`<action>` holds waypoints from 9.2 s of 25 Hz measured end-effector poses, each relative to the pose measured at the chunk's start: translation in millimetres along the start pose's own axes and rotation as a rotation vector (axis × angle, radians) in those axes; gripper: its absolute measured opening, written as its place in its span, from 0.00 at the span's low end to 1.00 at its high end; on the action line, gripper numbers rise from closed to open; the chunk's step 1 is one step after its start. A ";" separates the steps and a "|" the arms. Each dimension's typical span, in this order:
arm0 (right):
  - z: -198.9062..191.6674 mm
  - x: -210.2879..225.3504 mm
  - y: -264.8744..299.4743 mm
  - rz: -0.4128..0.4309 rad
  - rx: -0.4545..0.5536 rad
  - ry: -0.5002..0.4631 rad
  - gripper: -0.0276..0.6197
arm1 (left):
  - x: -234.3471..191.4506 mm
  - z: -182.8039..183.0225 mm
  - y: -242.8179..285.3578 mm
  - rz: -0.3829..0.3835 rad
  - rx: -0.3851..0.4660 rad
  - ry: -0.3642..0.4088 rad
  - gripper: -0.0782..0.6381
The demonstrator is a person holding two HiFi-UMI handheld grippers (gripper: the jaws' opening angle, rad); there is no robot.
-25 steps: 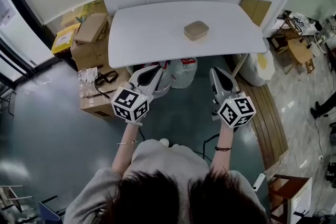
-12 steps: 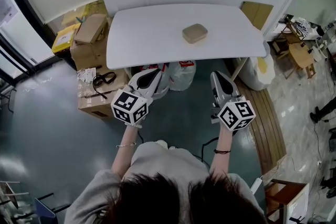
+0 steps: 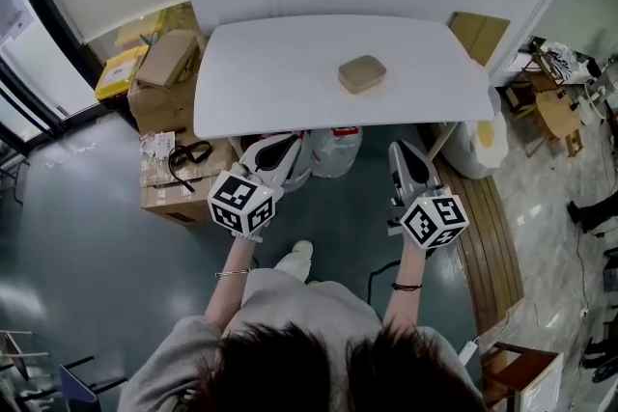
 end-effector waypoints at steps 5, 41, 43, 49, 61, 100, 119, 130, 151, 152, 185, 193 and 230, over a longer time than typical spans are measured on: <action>-1.1 17.5 25.9 -0.024 -0.002 -0.005 0.06 | -19.8 4.5 27.6 -0.018 0.005 0.002 0.10; -18.4 89.0 97.5 -0.170 -0.025 0.016 0.06 | -75.3 -13.2 154.3 -0.170 -0.048 -0.029 0.10; -13.6 99.9 101.5 -0.158 -0.027 0.017 0.06 | -73.8 -12.5 163.4 -0.156 -0.049 -0.034 0.10; -0.4 135.8 121.4 -0.102 -0.046 0.021 0.06 | -74.8 -8.0 192.2 -0.102 -0.038 -0.041 0.10; 18.3 196.9 154.0 -0.006 -0.111 0.023 0.06 | -66.7 -6.3 241.8 -0.002 -0.030 -0.074 0.10; -15.6 296.2 253.0 0.060 -0.271 0.100 0.06 | -105.7 -49.3 333.9 0.093 -0.165 -0.164 0.10; -46.5 333.5 298.0 0.091 -0.414 0.115 0.06 | -140.1 -81.8 368.1 0.086 -0.260 -0.209 0.10; -56.1 359.7 326.7 0.207 -0.547 0.089 0.06 | -140.8 -97.1 373.2 0.190 -0.292 -0.278 0.10; -89.3 391.6 355.9 0.285 -0.689 0.097 0.09 | -146.5 -119.7 368.2 0.304 -0.318 -0.341 0.10; -90.0 393.0 356.0 0.286 -0.691 0.103 0.10 | -146.1 -120.6 368.2 0.306 -0.318 -0.343 0.10; -127.4 395.4 363.1 0.236 -0.822 0.142 0.14 | -152.9 -129.0 361.3 0.331 -0.339 -0.370 0.10; -126.4 396.1 361.7 0.211 -0.817 0.153 0.11 | -151.6 -129.2 360.6 0.329 -0.340 -0.368 0.10; -90.3 385.7 358.9 0.168 -0.719 0.173 0.09 | -159.3 -101.9 364.1 0.298 -0.257 -0.322 0.10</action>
Point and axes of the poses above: the fingertips, and each gripper's own axes: y forward along the fingers, x to its right, z out of its top, the point moved 8 cm from there along -y, backward along the fingers, and after that the axes turned 4 degrees about z, right-handed, at the moved point
